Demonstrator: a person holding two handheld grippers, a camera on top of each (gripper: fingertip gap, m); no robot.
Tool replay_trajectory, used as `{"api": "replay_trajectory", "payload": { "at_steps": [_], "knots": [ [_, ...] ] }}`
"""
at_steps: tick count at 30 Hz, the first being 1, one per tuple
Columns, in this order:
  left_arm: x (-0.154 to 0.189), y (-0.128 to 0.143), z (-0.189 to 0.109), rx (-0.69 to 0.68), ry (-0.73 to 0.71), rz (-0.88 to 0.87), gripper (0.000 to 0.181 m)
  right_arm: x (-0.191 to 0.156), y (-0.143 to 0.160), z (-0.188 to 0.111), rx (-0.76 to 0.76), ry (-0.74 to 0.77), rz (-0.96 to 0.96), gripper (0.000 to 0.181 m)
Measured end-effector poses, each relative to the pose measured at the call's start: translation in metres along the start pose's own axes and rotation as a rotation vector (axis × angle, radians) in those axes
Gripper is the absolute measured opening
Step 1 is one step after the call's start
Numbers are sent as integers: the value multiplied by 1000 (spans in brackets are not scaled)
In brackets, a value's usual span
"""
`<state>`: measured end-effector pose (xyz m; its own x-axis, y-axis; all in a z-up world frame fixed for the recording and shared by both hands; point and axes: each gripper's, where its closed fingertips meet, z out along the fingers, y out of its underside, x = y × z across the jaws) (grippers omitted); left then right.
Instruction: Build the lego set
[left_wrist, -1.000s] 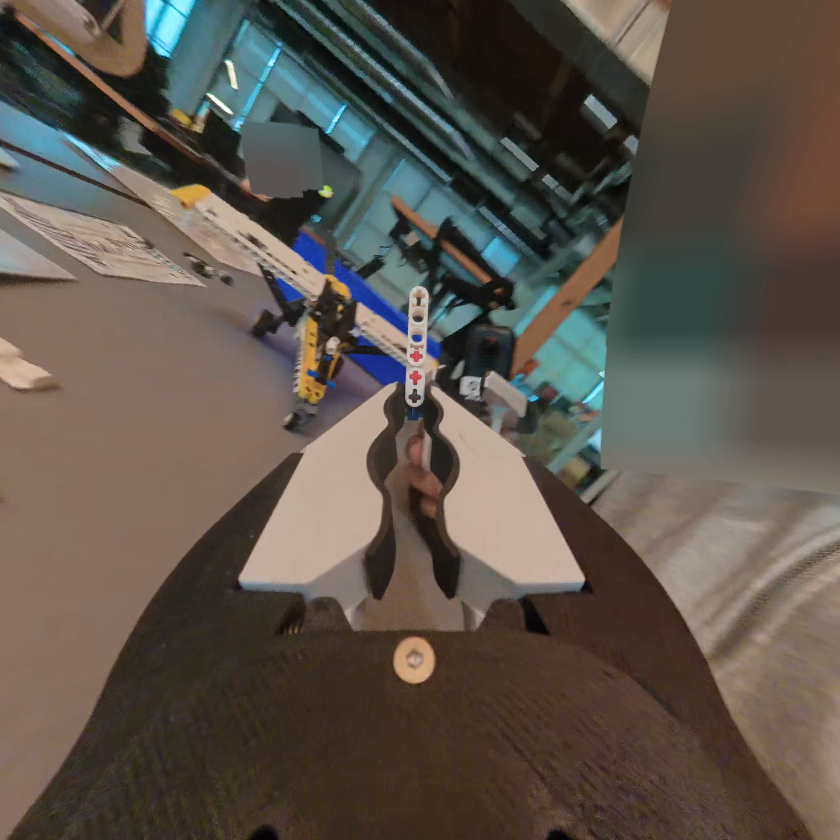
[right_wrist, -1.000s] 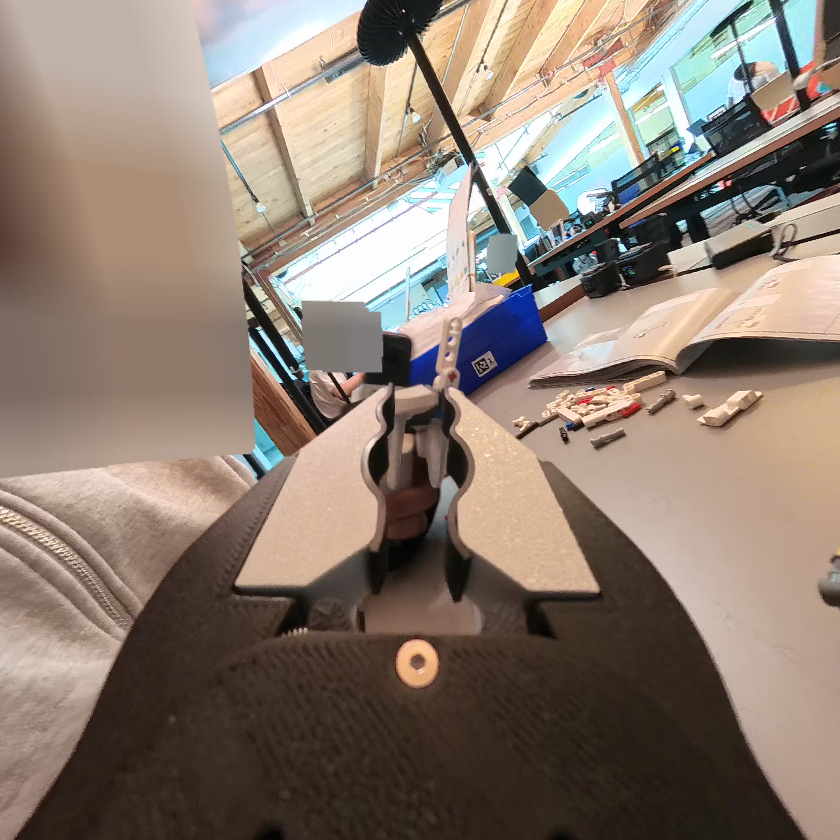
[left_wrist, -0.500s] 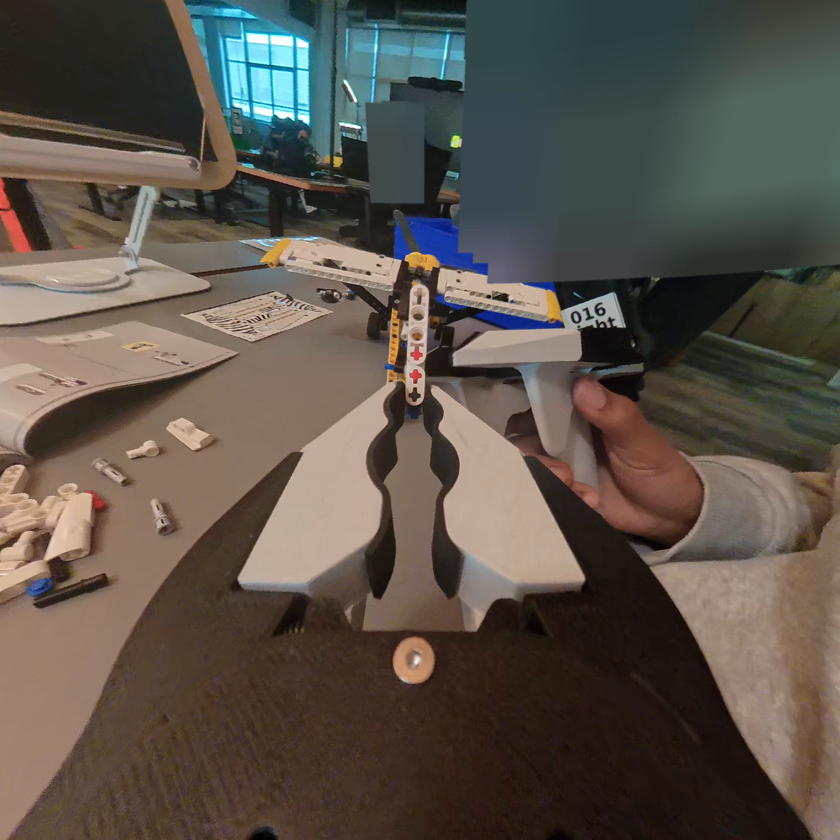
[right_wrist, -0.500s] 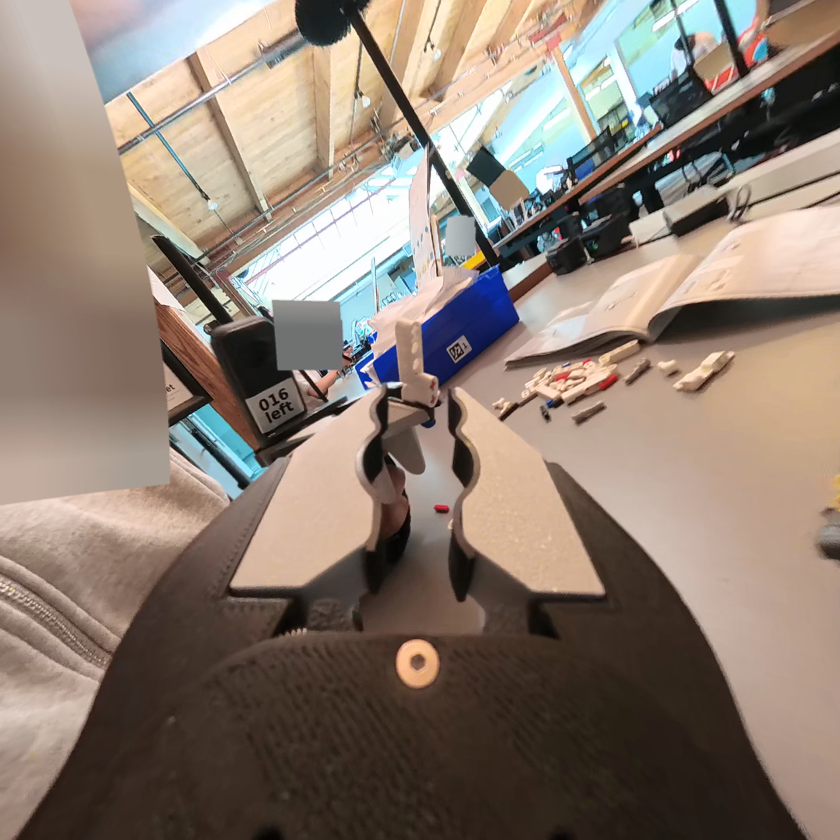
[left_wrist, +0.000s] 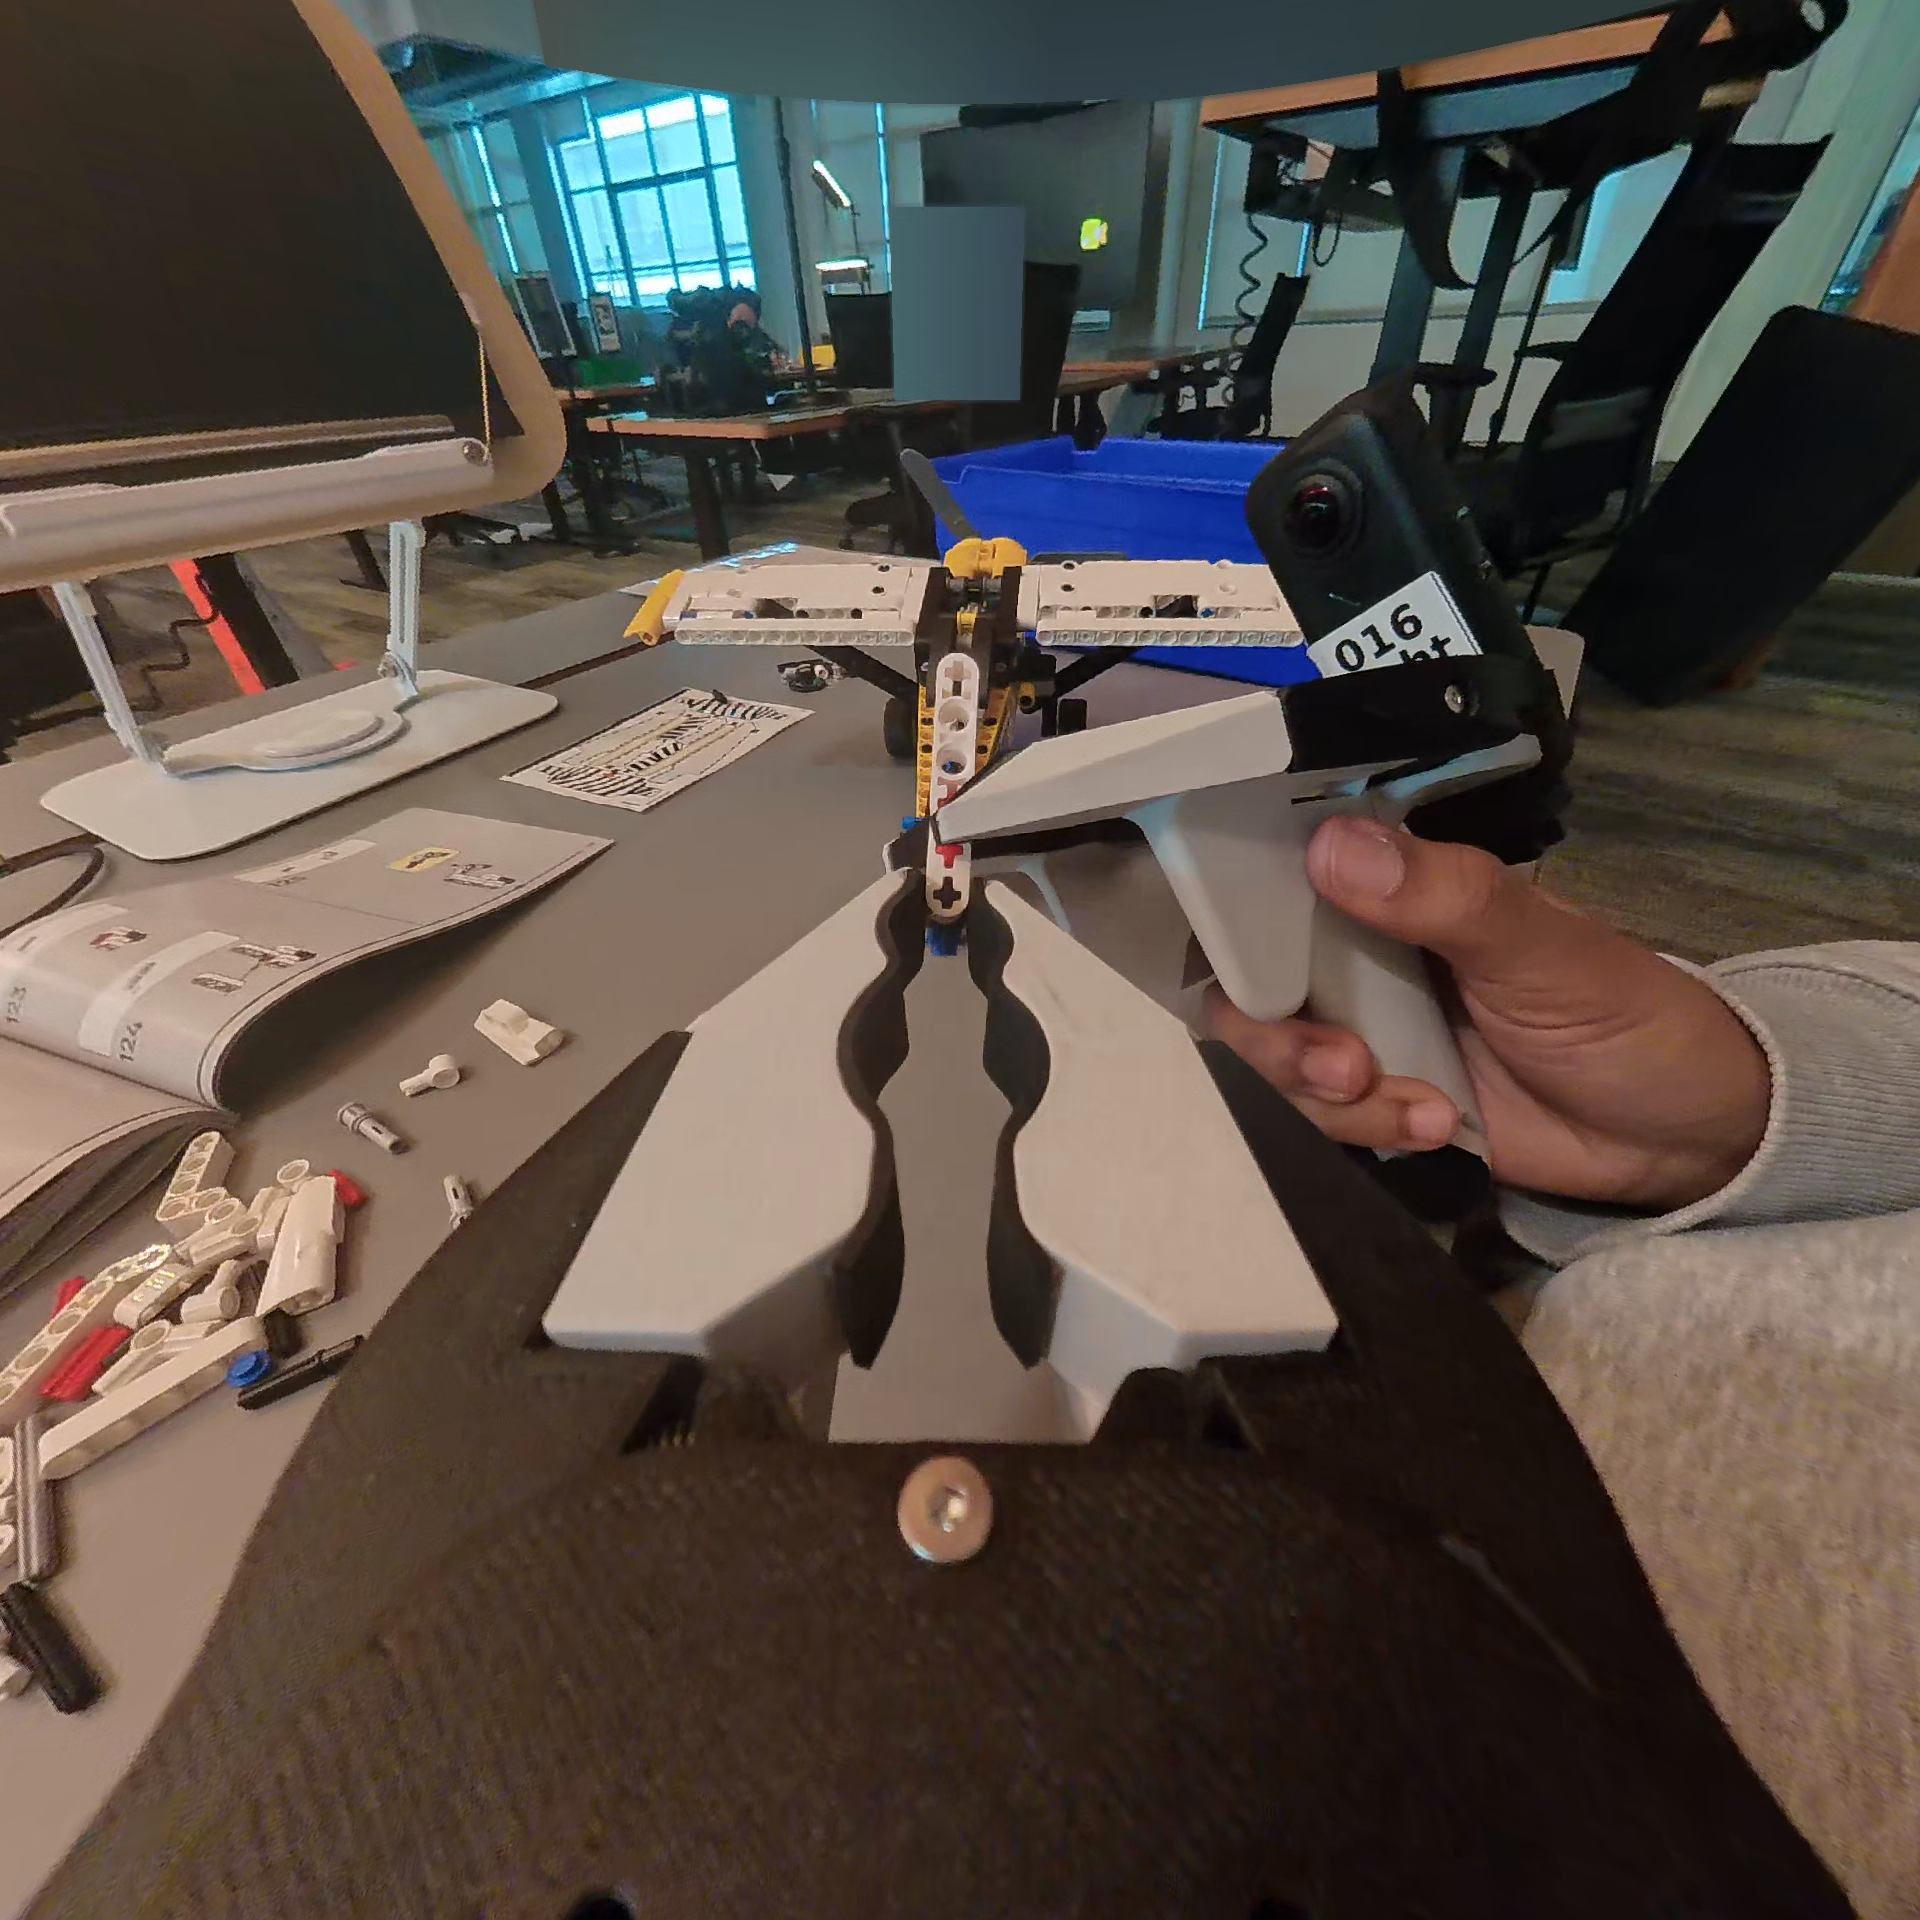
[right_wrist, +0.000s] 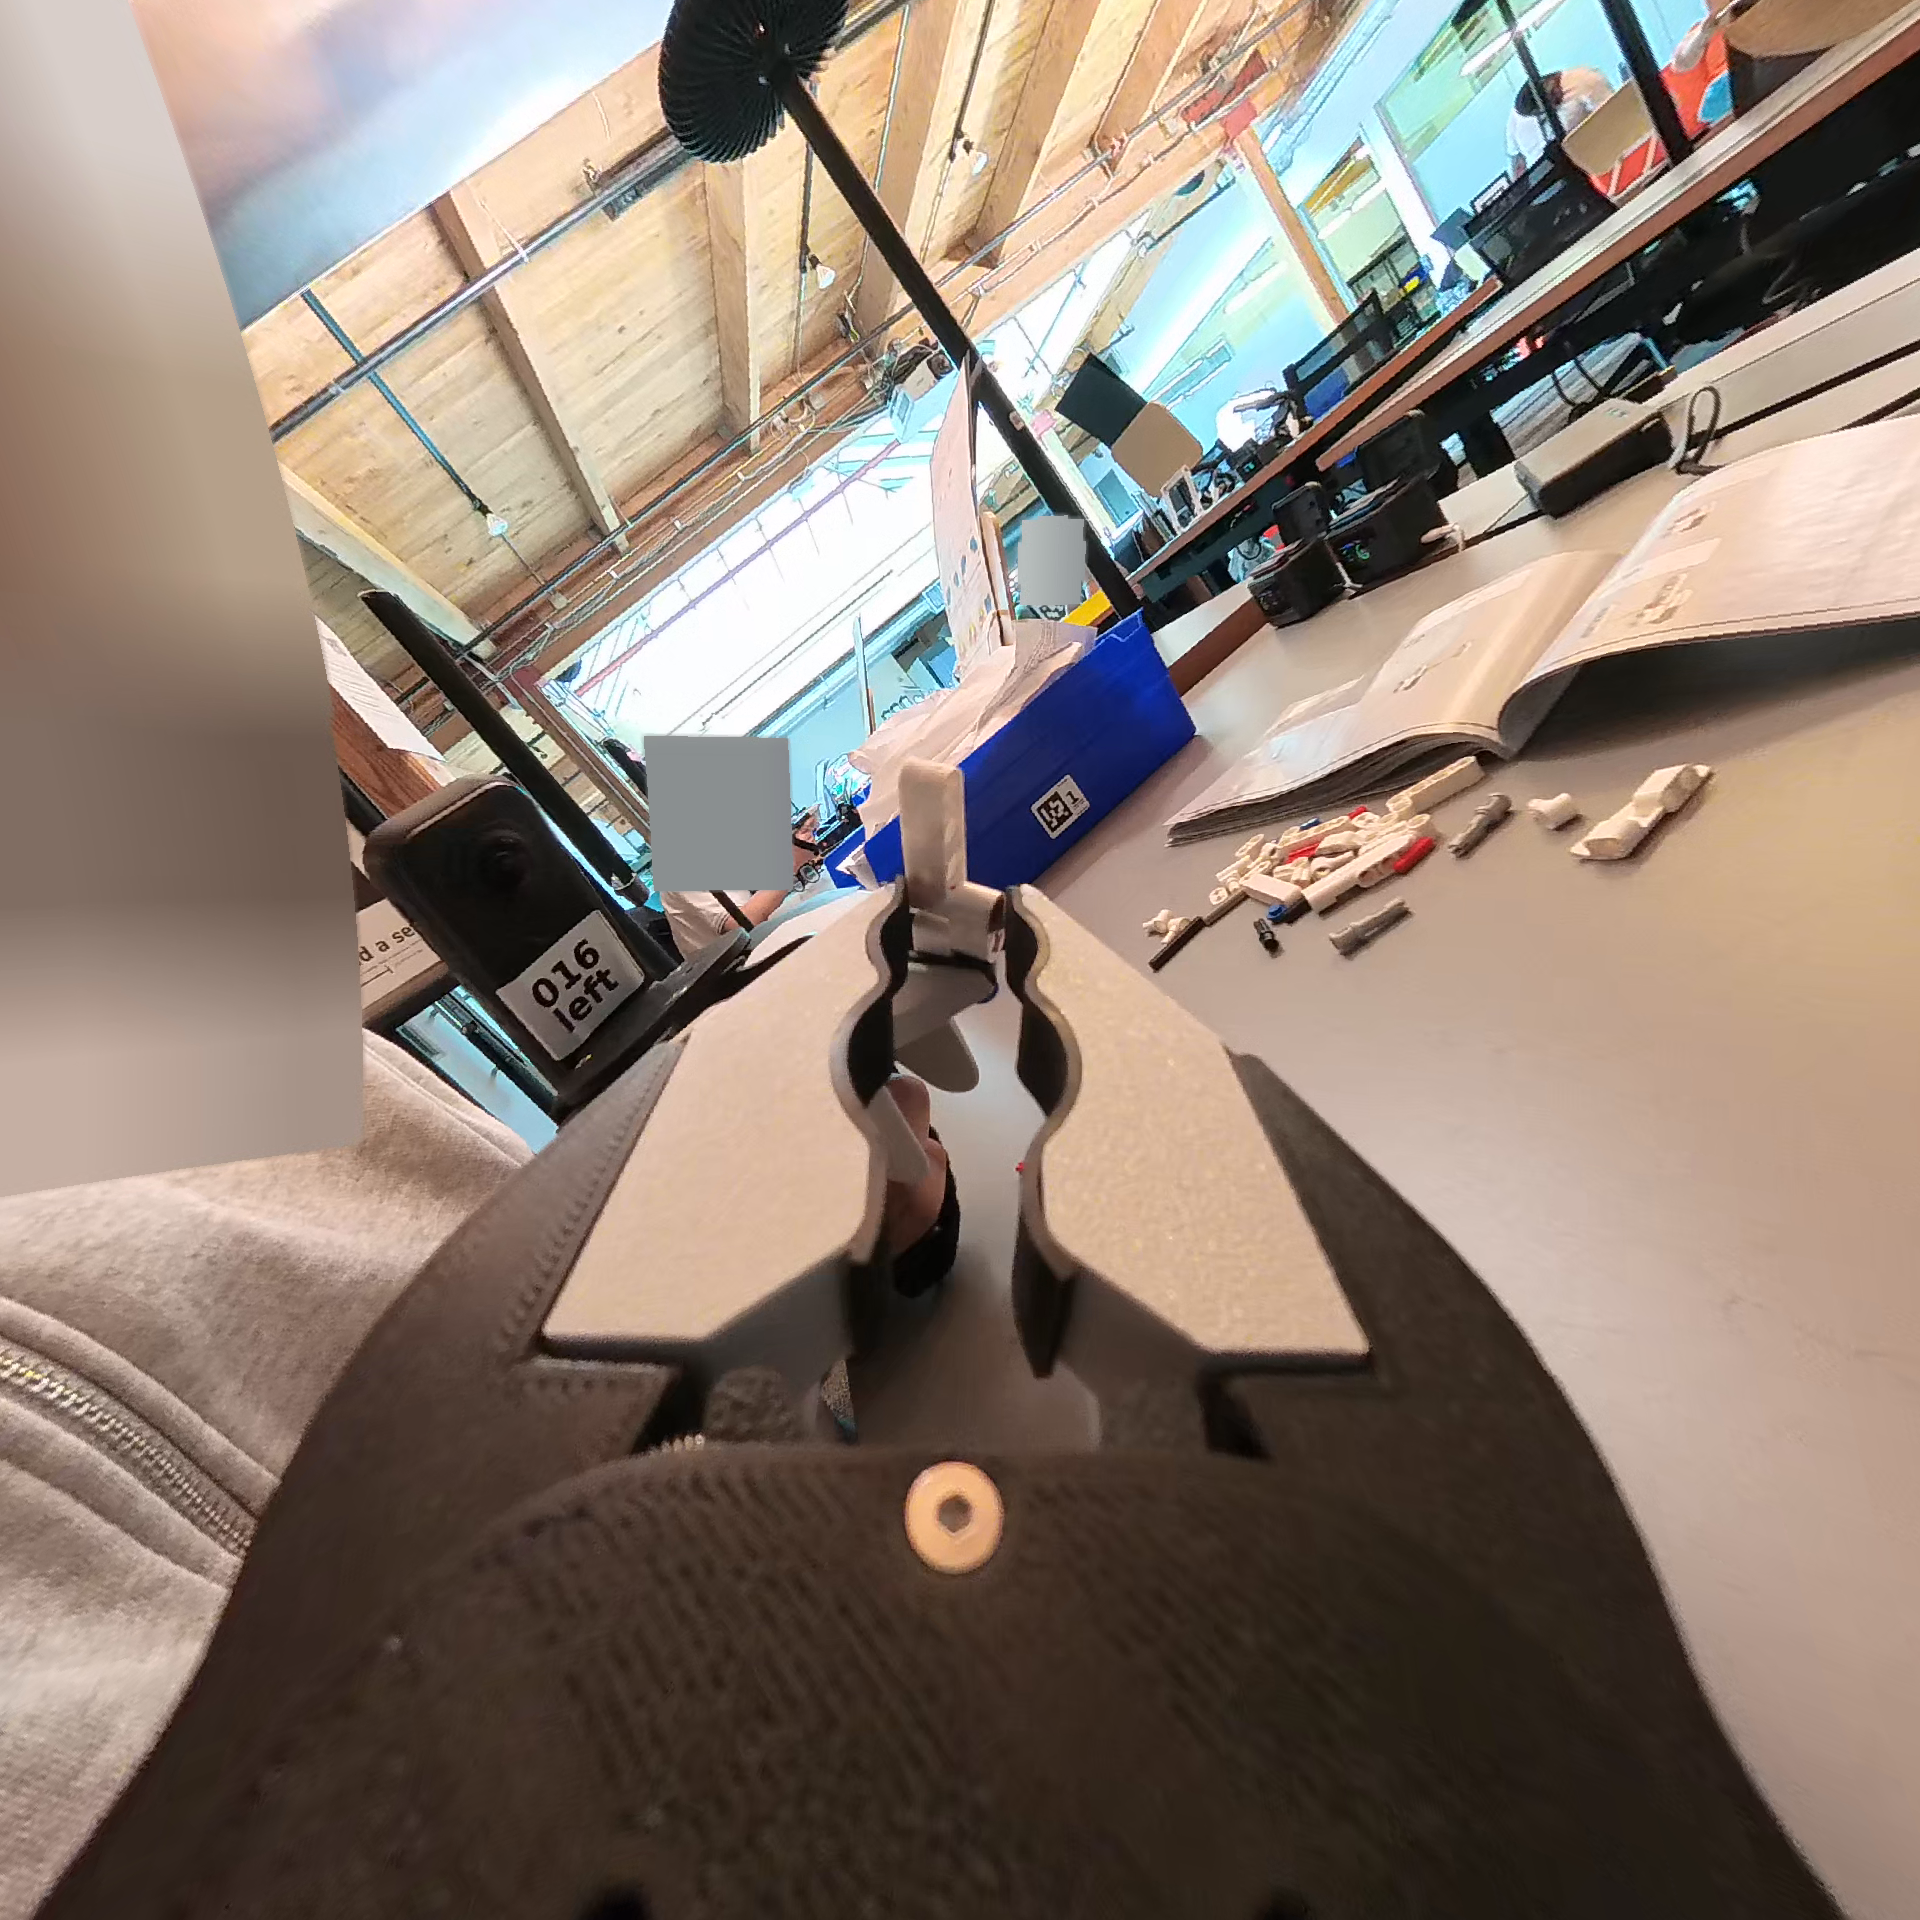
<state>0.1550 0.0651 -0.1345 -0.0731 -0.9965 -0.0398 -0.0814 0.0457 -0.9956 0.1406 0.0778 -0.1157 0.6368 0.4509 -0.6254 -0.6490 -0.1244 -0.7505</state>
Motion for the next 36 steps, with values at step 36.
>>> {"api": "replay_trajectory", "payload": {
  "at_steps": [36],
  "knots": [
    [36,-38,-35,201,1009,-963,16,-48,-8,-13,95,-350,-251,15]
  ]
}}
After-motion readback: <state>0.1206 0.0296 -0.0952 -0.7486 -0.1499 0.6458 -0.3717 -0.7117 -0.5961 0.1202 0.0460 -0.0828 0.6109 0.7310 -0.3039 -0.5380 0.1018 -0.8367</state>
